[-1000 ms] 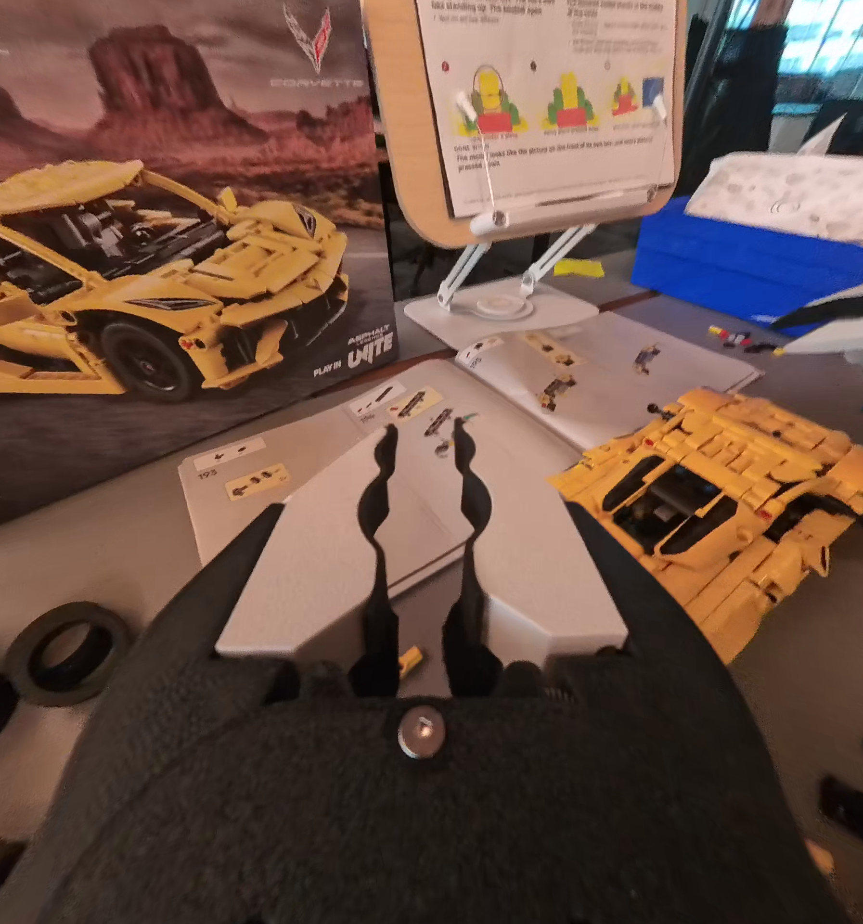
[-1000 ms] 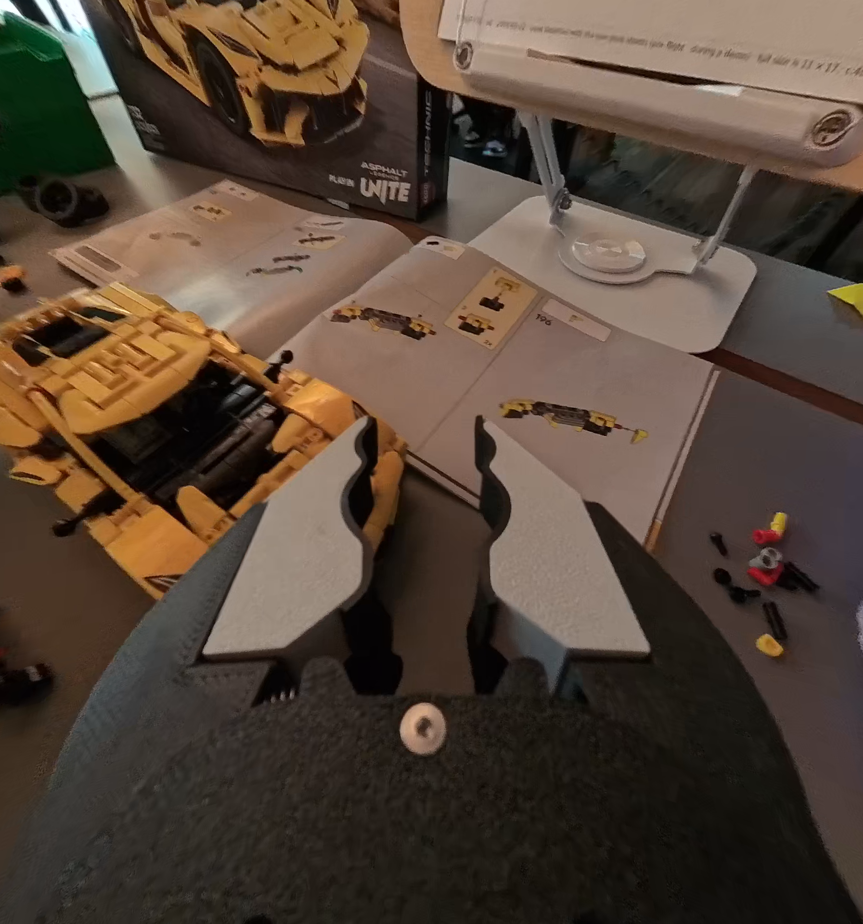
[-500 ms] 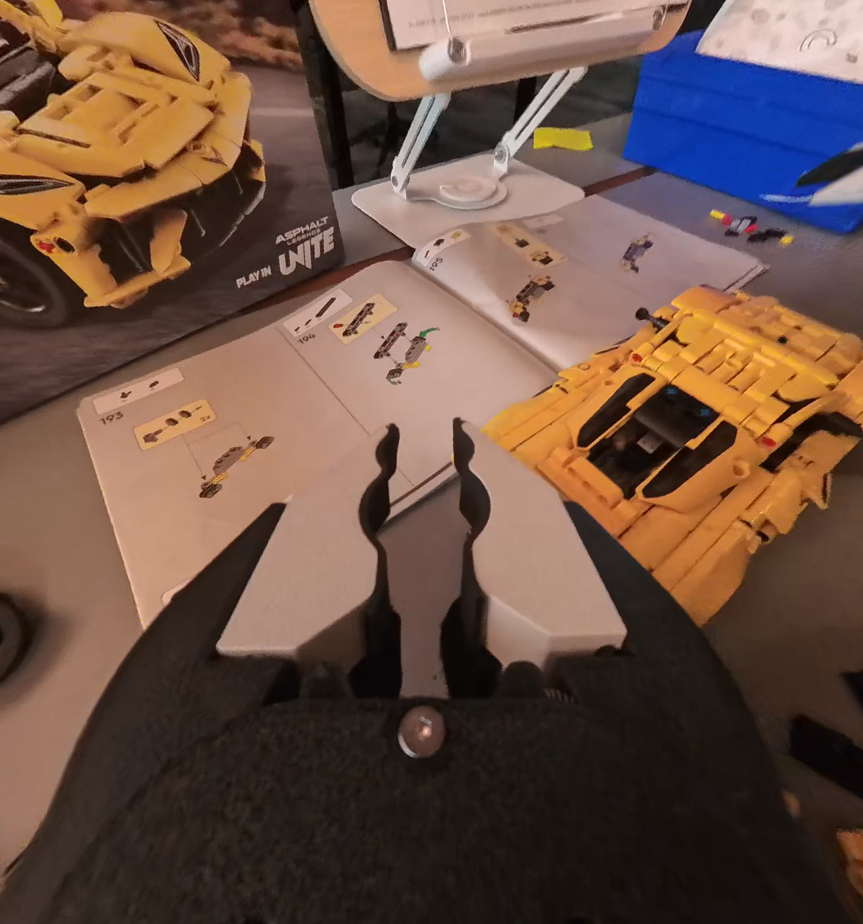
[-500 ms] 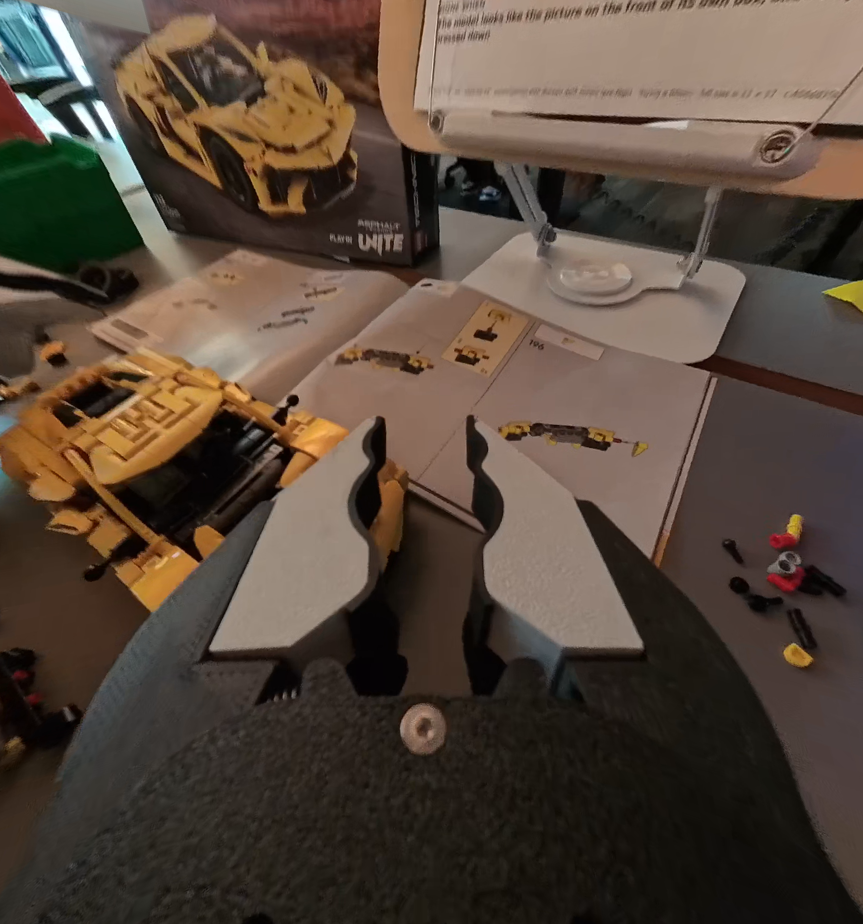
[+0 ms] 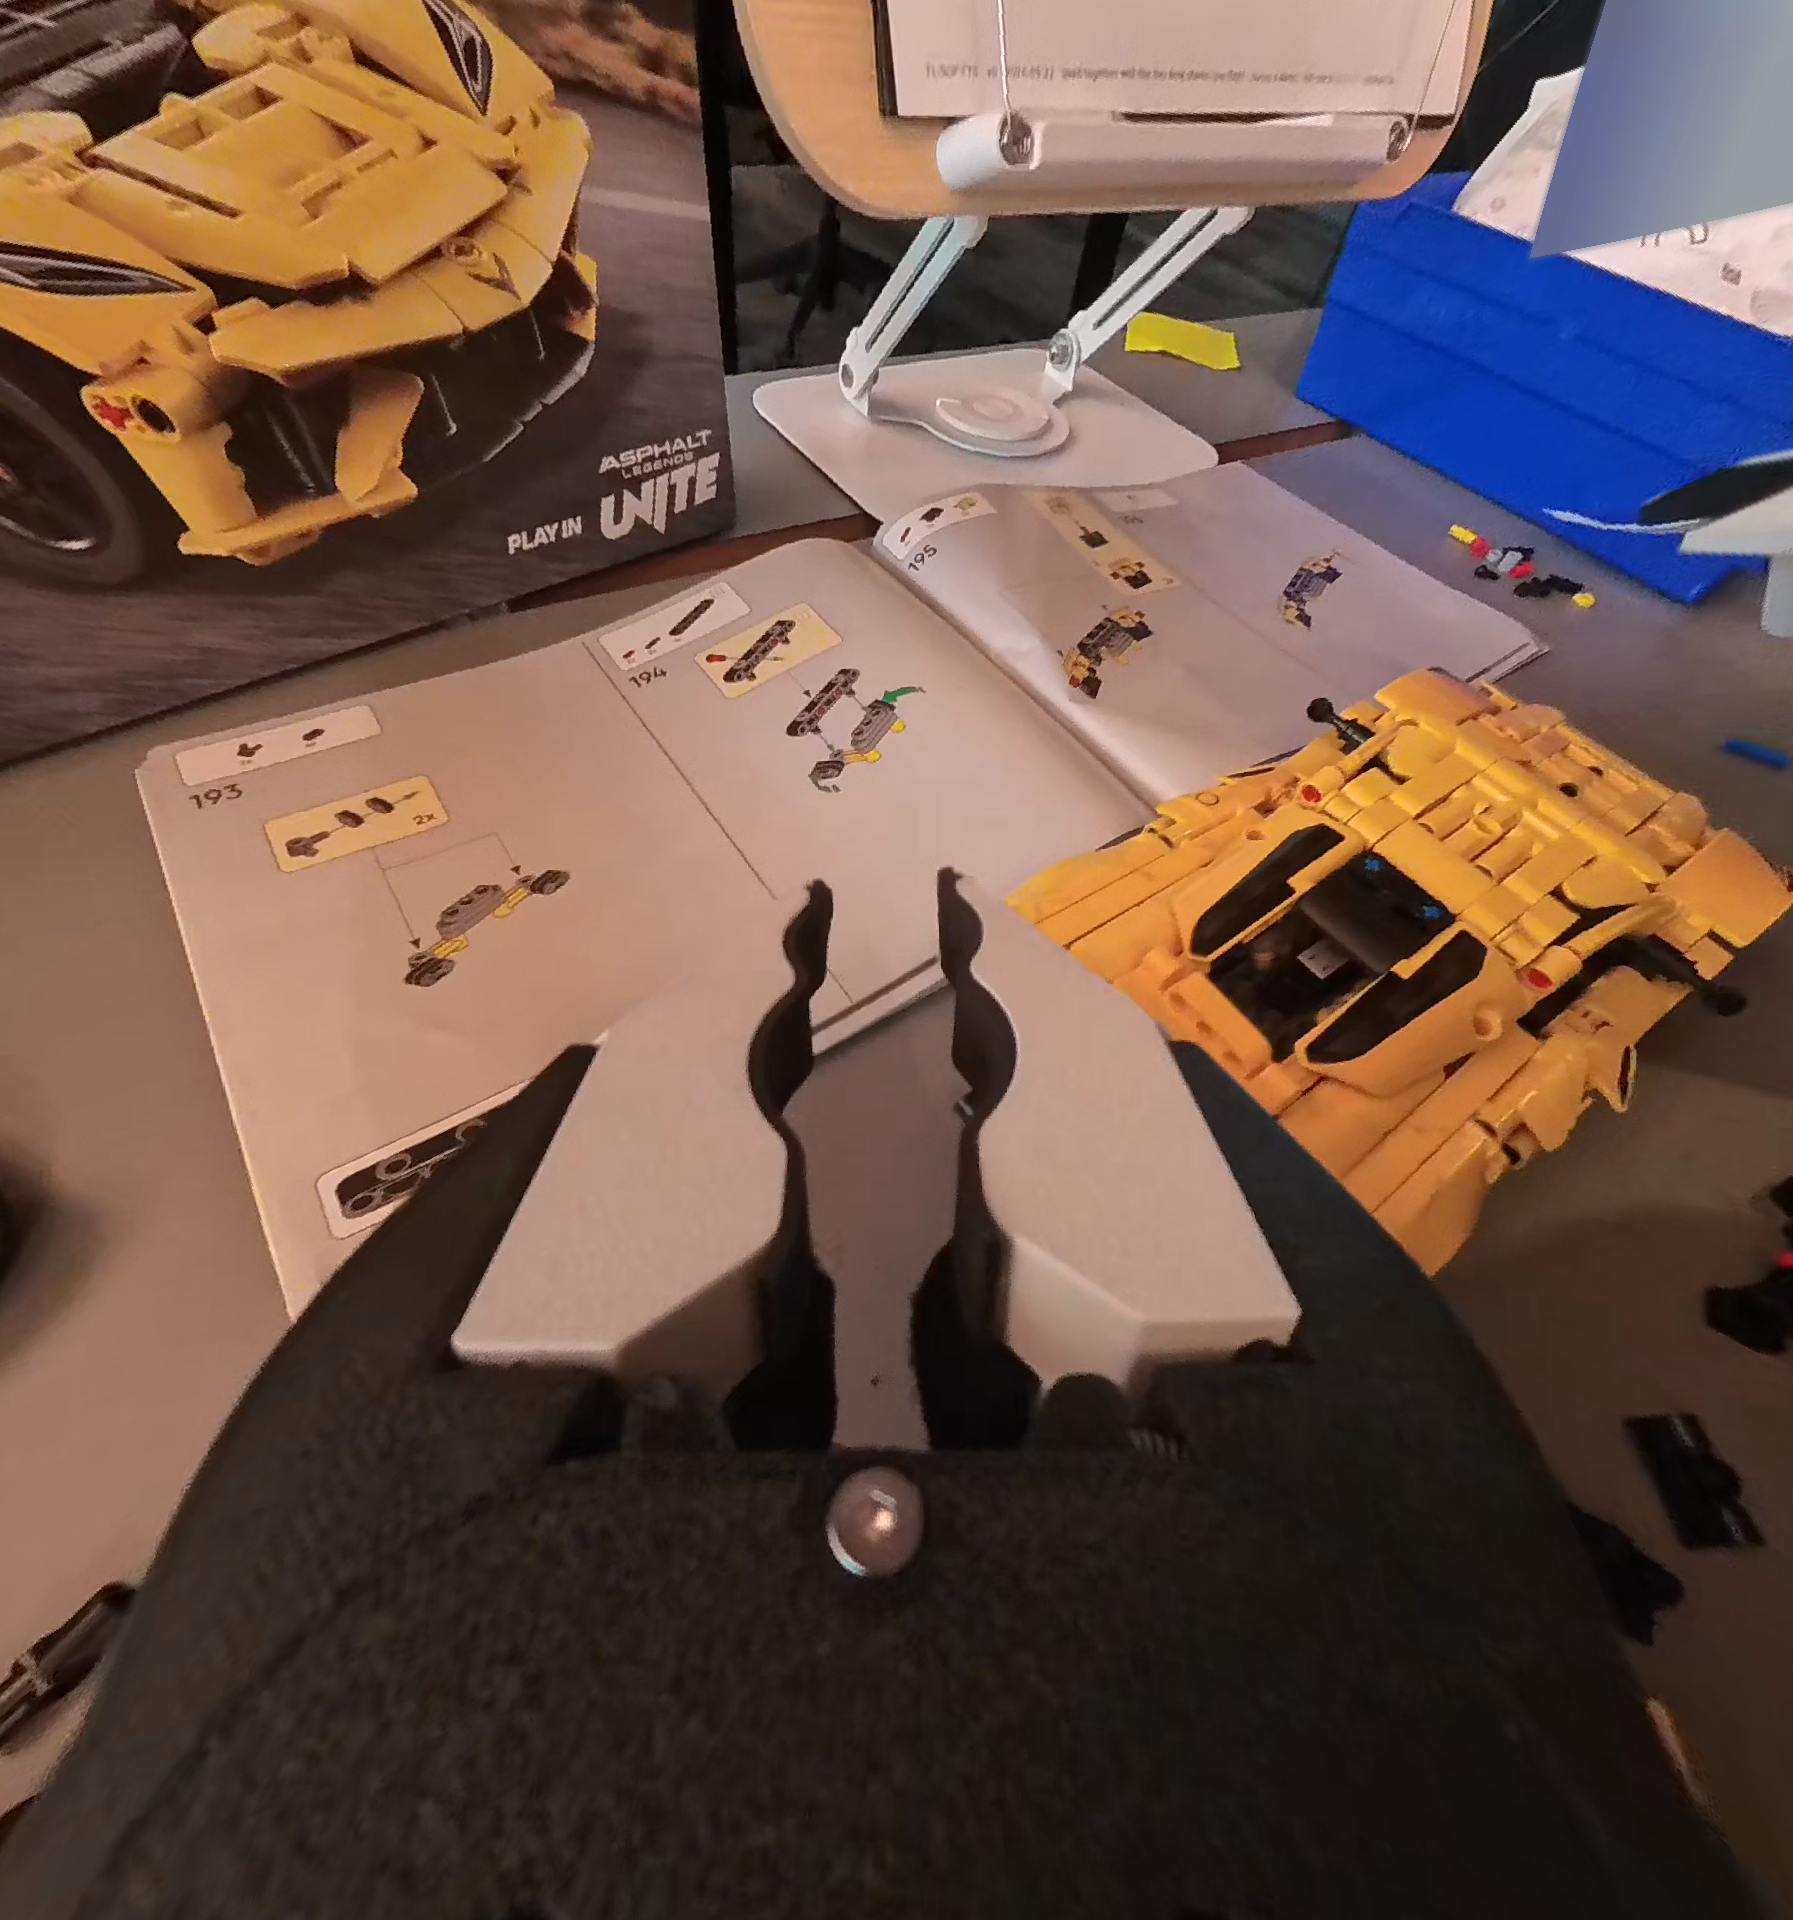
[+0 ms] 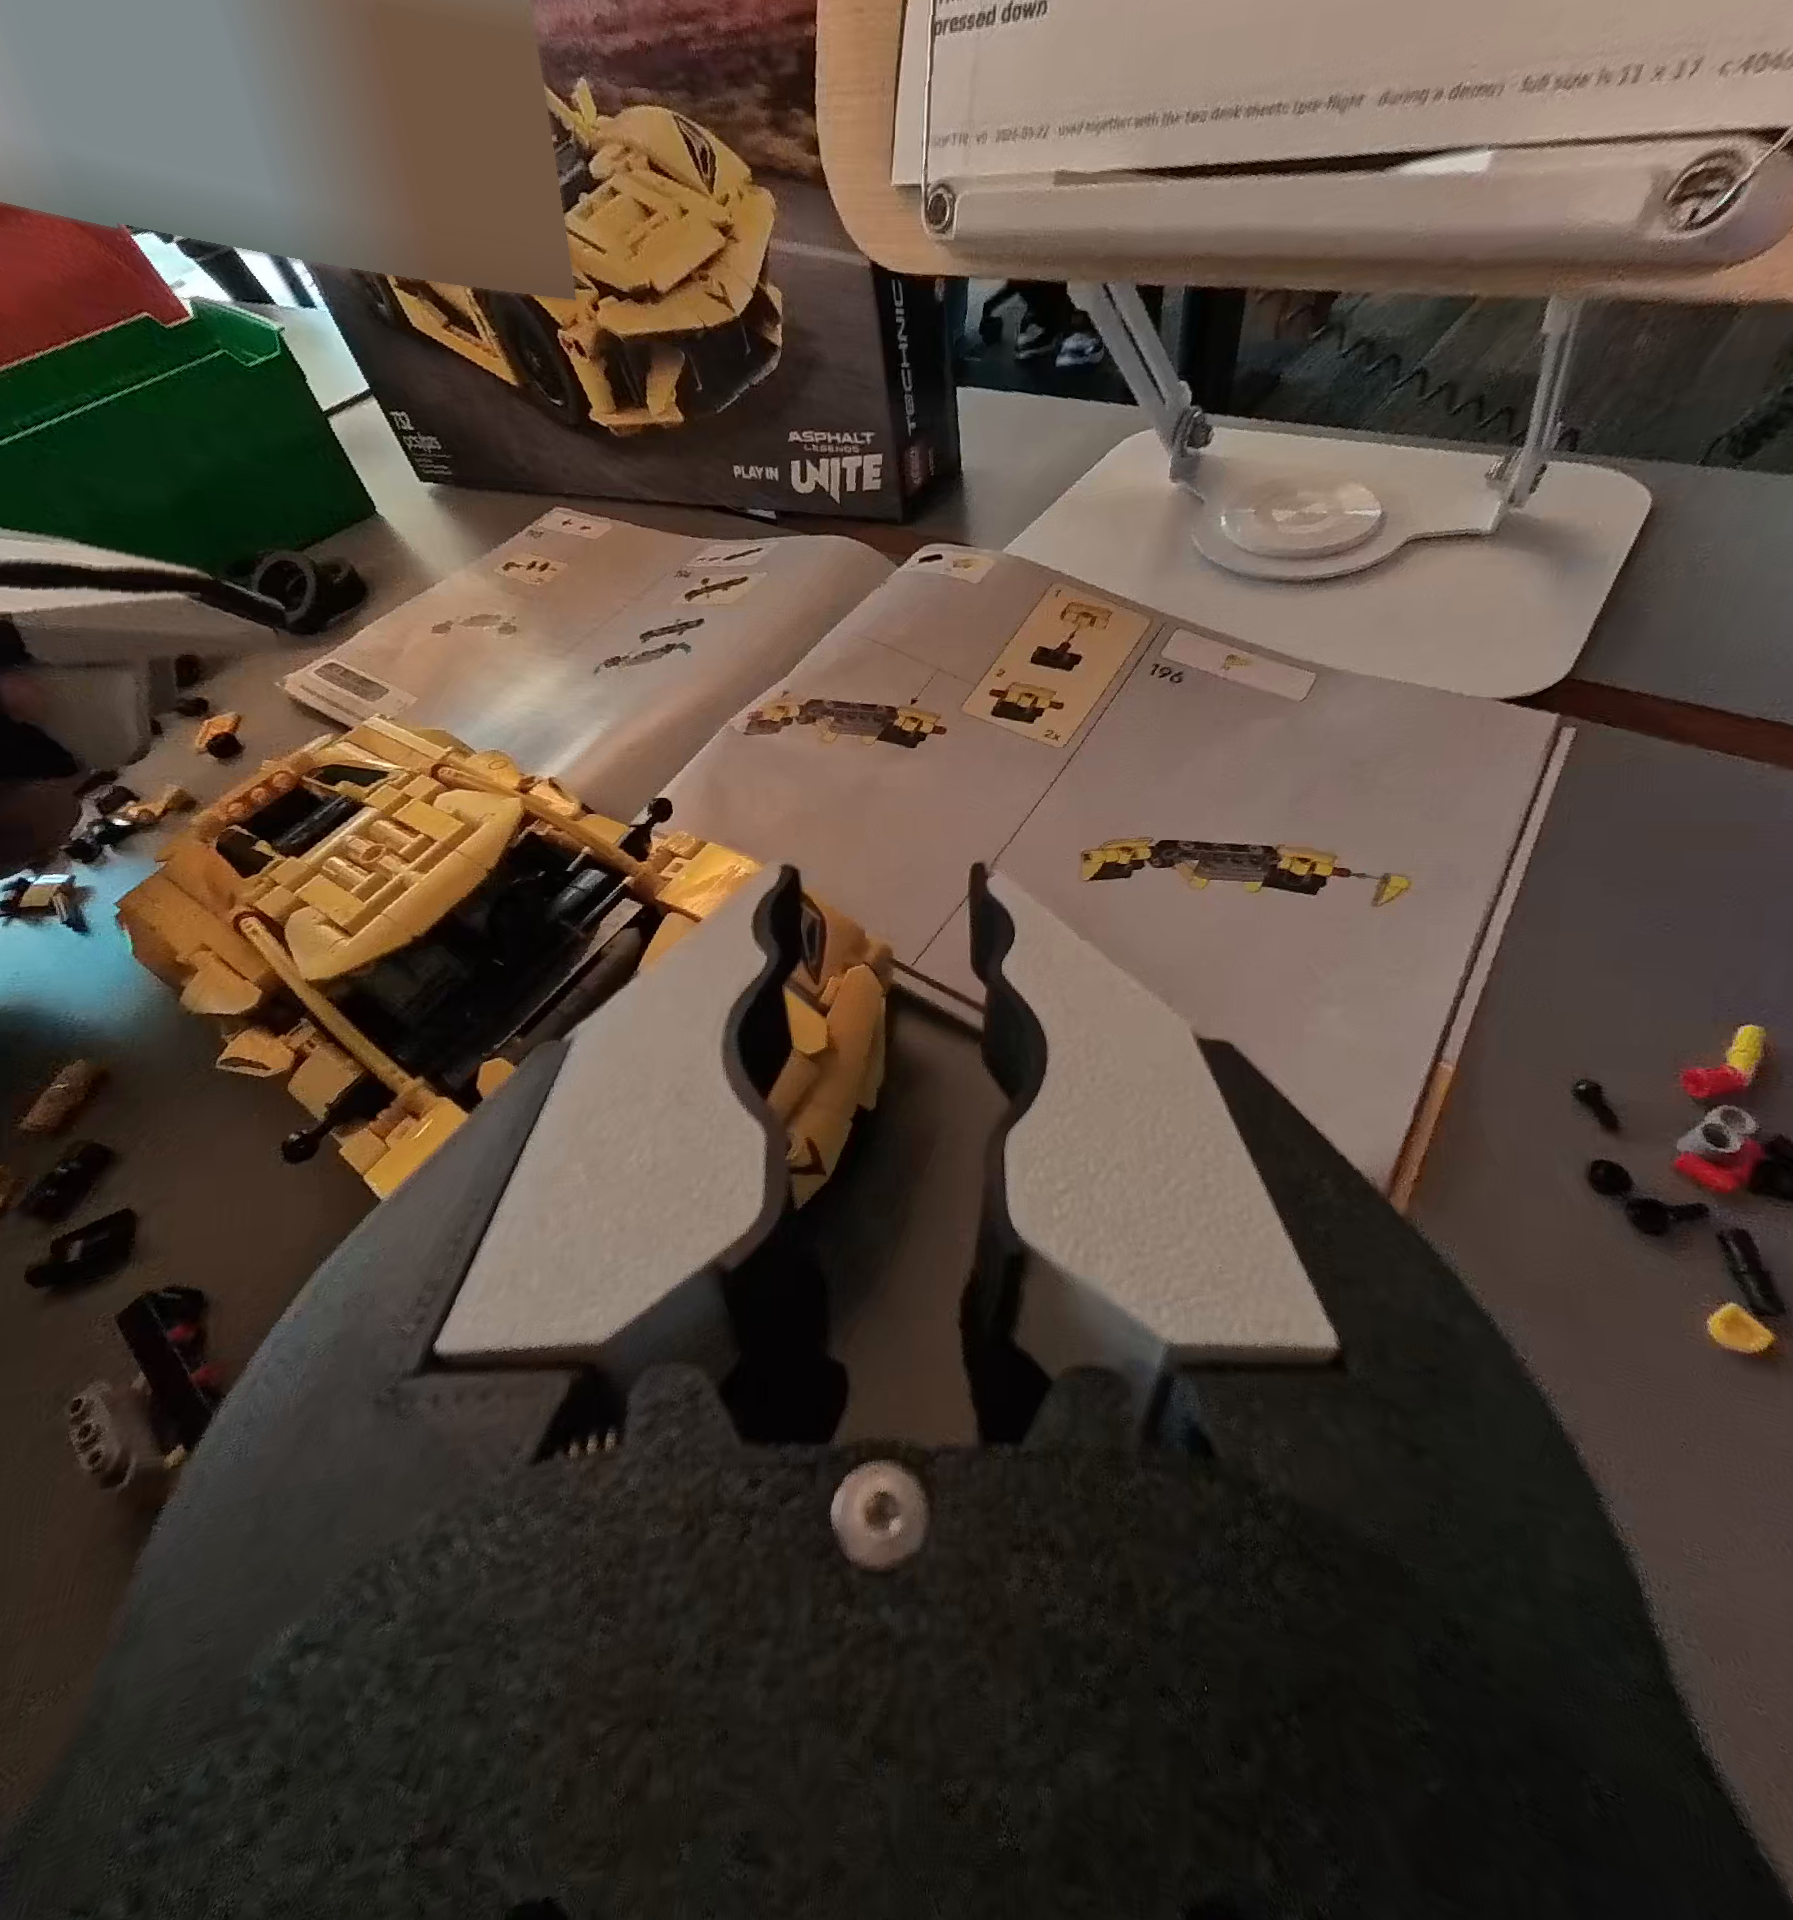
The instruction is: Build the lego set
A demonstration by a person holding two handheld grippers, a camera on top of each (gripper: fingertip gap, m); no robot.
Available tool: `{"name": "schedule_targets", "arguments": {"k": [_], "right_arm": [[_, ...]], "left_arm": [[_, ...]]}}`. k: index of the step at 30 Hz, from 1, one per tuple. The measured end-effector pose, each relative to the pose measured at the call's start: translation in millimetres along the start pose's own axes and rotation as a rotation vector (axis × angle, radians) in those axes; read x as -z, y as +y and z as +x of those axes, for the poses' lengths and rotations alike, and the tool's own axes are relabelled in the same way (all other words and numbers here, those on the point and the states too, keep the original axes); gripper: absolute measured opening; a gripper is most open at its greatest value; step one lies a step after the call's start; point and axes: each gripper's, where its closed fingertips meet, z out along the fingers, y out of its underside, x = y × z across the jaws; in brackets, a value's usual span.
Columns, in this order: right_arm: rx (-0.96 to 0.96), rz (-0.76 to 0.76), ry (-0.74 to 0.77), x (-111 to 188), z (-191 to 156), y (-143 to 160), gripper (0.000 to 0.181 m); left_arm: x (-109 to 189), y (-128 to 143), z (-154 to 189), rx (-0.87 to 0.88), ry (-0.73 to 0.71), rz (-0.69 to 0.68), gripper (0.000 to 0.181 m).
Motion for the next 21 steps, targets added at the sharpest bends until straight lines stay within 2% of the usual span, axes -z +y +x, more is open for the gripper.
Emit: {"name": "schedule_targets", "arguments": {"k": [21], "right_arm": [[-0.030, -0.070, -0.034, -9, -3, 18, 0.031]], "left_arm": [[-3, 7, -1, 0.028, 0.007, -0.029, 0.020]]}}
